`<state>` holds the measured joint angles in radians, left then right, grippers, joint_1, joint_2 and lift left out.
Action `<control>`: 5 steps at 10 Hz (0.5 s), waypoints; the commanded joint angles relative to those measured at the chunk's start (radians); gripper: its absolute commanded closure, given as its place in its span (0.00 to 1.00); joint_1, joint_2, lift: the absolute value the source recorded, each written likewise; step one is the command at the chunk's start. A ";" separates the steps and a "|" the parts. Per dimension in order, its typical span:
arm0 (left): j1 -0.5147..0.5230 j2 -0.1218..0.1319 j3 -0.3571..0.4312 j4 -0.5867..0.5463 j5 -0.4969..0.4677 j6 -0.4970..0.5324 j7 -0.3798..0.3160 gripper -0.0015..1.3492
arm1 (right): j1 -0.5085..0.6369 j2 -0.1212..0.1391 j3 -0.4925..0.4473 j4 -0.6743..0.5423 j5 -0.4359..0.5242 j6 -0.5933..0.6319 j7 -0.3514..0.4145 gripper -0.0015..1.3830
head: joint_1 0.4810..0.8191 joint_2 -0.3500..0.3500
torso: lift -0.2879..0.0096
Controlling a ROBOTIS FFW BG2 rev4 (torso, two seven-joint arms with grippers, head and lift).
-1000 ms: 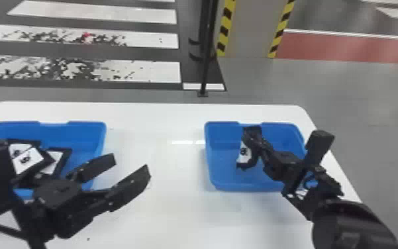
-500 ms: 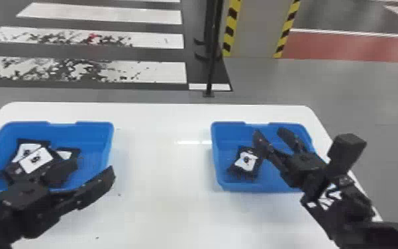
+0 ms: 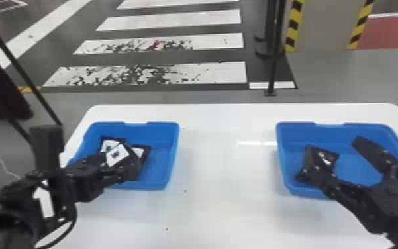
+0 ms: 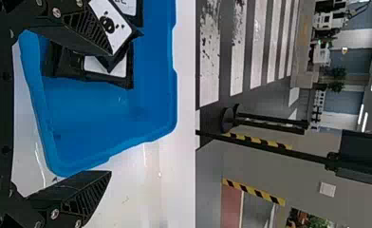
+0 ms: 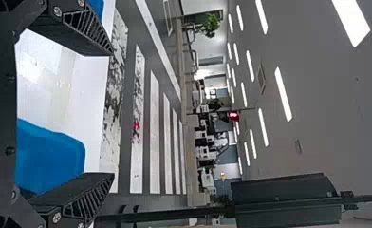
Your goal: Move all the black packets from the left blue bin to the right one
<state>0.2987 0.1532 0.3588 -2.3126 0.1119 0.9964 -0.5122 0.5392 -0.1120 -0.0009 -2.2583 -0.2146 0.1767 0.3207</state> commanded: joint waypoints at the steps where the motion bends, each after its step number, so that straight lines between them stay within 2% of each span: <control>1: -0.071 0.017 -0.026 0.095 -0.024 0.029 0.000 0.11 | 0.038 0.000 0.019 -0.025 -0.029 0.002 0.011 0.09 | 0.63 0.79 | 0.50; 5: -0.183 0.025 -0.082 0.255 -0.092 0.066 0.008 0.12 | 0.050 0.000 0.031 -0.016 -0.086 0.022 0.021 0.09 | 0.63 0.85 | 0.50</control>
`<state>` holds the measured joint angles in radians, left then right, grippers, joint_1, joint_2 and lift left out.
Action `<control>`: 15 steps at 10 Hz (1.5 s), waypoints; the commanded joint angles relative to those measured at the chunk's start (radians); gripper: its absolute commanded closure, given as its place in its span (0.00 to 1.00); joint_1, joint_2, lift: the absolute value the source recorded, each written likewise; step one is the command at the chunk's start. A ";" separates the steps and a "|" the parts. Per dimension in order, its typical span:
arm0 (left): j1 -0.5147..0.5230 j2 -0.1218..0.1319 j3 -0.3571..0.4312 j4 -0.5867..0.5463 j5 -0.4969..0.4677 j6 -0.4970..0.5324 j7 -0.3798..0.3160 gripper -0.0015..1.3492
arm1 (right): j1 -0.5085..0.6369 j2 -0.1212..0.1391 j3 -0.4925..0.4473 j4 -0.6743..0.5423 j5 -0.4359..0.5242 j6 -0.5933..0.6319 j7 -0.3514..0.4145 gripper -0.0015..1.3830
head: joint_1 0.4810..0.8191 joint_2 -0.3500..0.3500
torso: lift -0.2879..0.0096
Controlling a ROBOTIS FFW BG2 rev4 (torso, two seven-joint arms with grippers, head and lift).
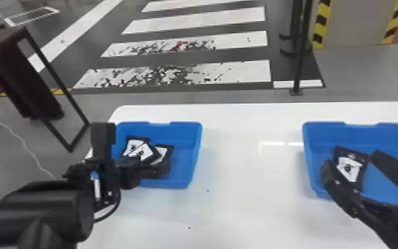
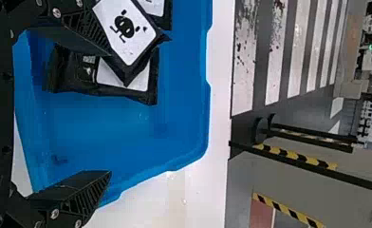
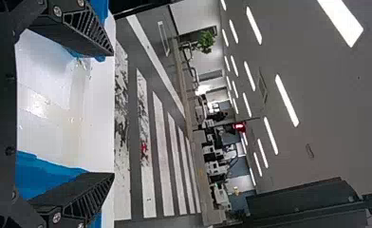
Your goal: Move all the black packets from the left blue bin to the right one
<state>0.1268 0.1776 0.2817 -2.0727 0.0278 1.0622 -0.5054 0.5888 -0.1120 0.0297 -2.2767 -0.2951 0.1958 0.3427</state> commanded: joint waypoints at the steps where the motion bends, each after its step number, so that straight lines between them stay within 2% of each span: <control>1: -0.029 0.002 -0.008 0.034 -0.014 -0.004 0.002 0.12 | 0.000 0.000 0.000 0.008 -0.014 0.005 0.001 0.09 | 0.63 0.85 | 0.50; 6: -0.083 0.033 0.029 0.047 -0.088 -0.002 0.002 0.11 | 0.000 0.000 0.000 0.013 -0.036 0.023 0.004 0.09 | 0.63 0.91 | 0.50; 8: -0.132 0.040 0.017 0.130 -0.114 -0.009 0.004 0.11 | -0.002 0.000 0.000 0.015 -0.040 0.025 0.004 0.09 | 0.63 0.94 | 0.50; 12: -0.196 0.037 0.013 0.253 -0.197 -0.029 0.016 0.11 | -0.002 0.000 -0.002 0.022 -0.058 0.032 0.006 0.09 | 0.63 0.96 | 0.50; 15: -0.237 0.042 -0.004 0.361 -0.203 -0.039 0.018 0.14 | -0.002 -0.002 -0.002 0.022 -0.060 0.032 0.006 0.09 | 0.63 0.99 | 0.50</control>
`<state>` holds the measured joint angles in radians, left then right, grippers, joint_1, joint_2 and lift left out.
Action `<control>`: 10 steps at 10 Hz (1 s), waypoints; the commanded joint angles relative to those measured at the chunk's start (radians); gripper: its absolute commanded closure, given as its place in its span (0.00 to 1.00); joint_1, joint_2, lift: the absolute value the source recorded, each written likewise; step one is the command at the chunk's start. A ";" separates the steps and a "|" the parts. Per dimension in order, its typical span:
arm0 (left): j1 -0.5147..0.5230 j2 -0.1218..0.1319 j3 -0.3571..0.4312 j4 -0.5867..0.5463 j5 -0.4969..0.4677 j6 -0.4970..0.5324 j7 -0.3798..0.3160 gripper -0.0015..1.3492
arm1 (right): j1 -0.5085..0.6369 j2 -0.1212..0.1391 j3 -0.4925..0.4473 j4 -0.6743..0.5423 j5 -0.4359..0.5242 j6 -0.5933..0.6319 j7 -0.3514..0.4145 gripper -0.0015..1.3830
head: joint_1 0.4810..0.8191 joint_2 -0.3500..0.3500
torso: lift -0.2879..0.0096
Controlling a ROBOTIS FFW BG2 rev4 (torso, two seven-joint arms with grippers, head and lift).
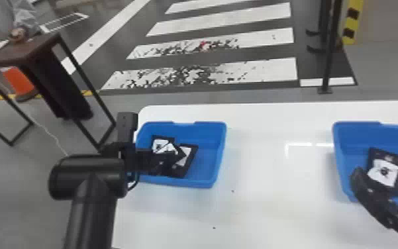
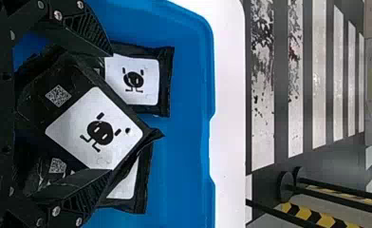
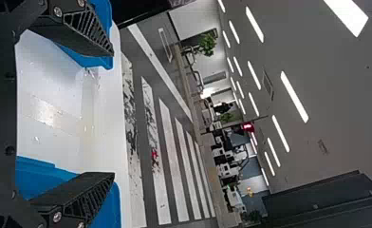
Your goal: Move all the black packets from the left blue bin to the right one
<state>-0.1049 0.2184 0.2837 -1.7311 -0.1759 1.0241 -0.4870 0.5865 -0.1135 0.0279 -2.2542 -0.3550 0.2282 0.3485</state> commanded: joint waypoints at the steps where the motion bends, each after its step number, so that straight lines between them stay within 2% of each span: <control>1: -0.015 0.001 -0.016 0.046 -0.004 -0.001 -0.001 0.21 | 0.000 0.000 0.000 0.002 -0.004 0.000 0.000 0.09 | 0.63 0.99 | 0.50; 2: -0.018 0.001 -0.022 0.054 -0.004 0.014 -0.002 0.42 | 0.000 0.000 0.000 0.002 -0.004 0.000 0.000 0.09 | 0.63 0.98 | 0.50; 3: -0.018 0.001 -0.026 0.054 -0.008 -0.006 -0.002 0.75 | 0.000 -0.002 -0.002 0.002 -0.010 0.000 0.001 0.09 | 0.63 0.98 | 0.50; 4: -0.015 0.001 -0.024 0.051 -0.002 -0.040 -0.013 0.78 | 0.000 -0.002 -0.002 0.002 -0.014 0.002 0.000 0.09 | 0.63 0.98 | 0.50; 5: -0.013 0.001 -0.024 0.044 -0.006 -0.052 -0.016 0.88 | 0.000 -0.002 -0.002 0.002 -0.016 0.002 0.000 0.09 | 0.63 0.97 | 0.50; 6: 0.007 -0.001 -0.016 0.019 0.004 -0.064 -0.018 0.90 | 0.000 -0.002 -0.002 0.002 -0.018 0.002 0.000 0.09 | 0.63 0.97 | 0.50; 10: 0.166 -0.017 0.035 -0.292 0.132 -0.028 -0.024 0.90 | 0.000 -0.002 -0.002 -0.003 -0.024 0.002 0.000 0.09 | 0.63 0.96 | 0.50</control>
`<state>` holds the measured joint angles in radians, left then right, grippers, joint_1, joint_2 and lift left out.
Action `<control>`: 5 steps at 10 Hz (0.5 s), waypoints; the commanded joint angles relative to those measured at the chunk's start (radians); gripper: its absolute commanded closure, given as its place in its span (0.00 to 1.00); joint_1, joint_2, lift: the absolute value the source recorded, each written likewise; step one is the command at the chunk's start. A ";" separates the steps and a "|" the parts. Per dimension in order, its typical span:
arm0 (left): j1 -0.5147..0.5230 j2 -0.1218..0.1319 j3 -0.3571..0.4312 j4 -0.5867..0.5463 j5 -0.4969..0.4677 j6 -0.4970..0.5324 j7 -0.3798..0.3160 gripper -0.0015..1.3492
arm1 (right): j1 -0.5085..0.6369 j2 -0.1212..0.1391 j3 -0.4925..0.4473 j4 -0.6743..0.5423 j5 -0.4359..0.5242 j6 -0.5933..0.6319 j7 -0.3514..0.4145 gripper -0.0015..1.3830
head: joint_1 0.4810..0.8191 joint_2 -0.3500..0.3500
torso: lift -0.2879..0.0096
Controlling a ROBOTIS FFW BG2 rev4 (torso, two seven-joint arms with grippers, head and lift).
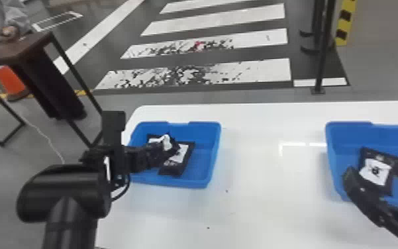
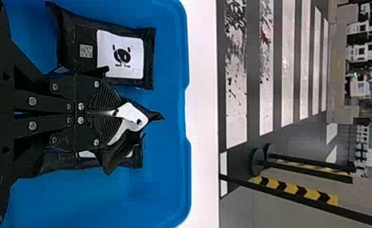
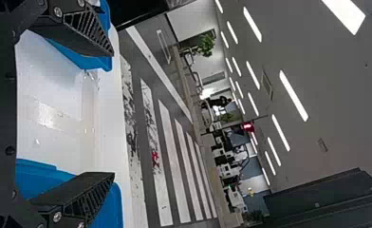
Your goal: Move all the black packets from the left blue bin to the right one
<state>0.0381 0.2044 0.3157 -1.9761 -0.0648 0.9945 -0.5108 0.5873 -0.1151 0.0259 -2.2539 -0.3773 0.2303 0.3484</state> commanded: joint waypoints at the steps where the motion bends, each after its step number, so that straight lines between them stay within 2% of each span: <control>1: 0.062 -0.010 -0.001 -0.114 0.069 -0.010 -0.003 0.90 | -0.003 0.000 0.000 -0.008 -0.010 0.005 0.001 0.09 | 0.63 0.95 | 0.50; 3: 0.114 -0.017 -0.052 -0.173 0.179 -0.084 -0.020 0.90 | -0.033 0.000 0.010 -0.010 -0.028 0.030 0.032 0.09 | 0.63 0.89 | 0.50; 5: 0.158 -0.033 -0.120 -0.209 0.266 -0.153 -0.032 0.90 | -0.079 -0.003 0.040 0.017 -0.099 0.076 0.066 0.09 | 0.63 0.81 | 0.50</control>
<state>0.1843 0.1759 0.2142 -2.1752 0.1784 0.8585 -0.5438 0.5210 -0.1170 0.0574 -2.2456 -0.4541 0.2949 0.4126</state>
